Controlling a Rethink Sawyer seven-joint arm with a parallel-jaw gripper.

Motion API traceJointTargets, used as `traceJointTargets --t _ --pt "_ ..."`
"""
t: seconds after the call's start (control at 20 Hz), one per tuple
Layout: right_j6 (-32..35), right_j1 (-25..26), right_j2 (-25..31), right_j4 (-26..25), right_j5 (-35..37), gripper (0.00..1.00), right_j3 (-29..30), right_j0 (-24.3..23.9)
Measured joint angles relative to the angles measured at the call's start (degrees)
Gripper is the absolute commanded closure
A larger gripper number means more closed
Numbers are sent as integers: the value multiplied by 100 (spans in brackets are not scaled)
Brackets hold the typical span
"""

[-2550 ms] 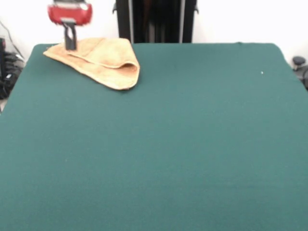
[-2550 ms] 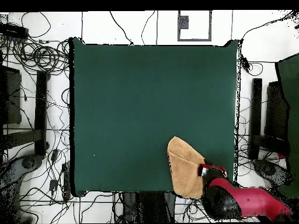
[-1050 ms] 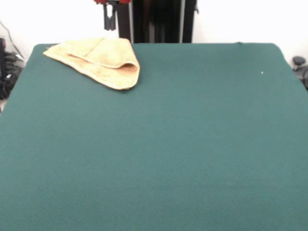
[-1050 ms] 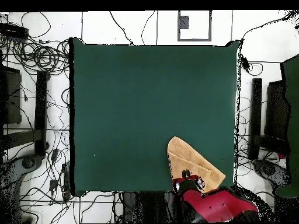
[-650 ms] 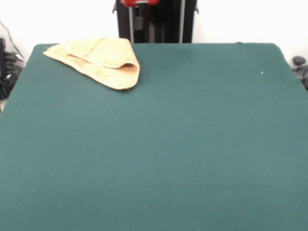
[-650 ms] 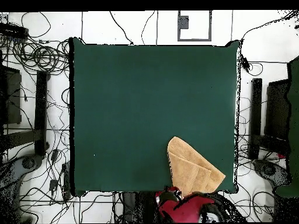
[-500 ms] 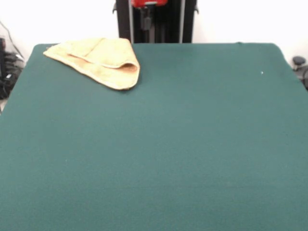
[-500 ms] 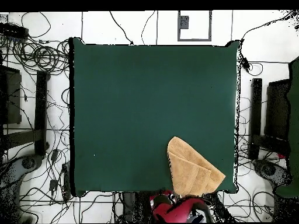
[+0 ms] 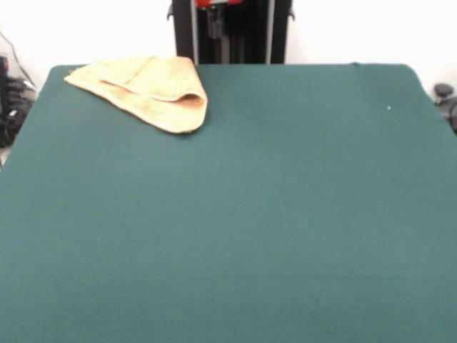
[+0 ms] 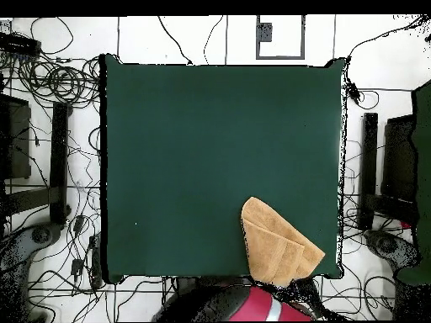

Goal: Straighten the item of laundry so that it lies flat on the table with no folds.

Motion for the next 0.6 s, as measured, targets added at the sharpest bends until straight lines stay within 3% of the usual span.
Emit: traceJointTargets --t 0.6 --pt "0 575 -298 114 -563 100 -287 -299"
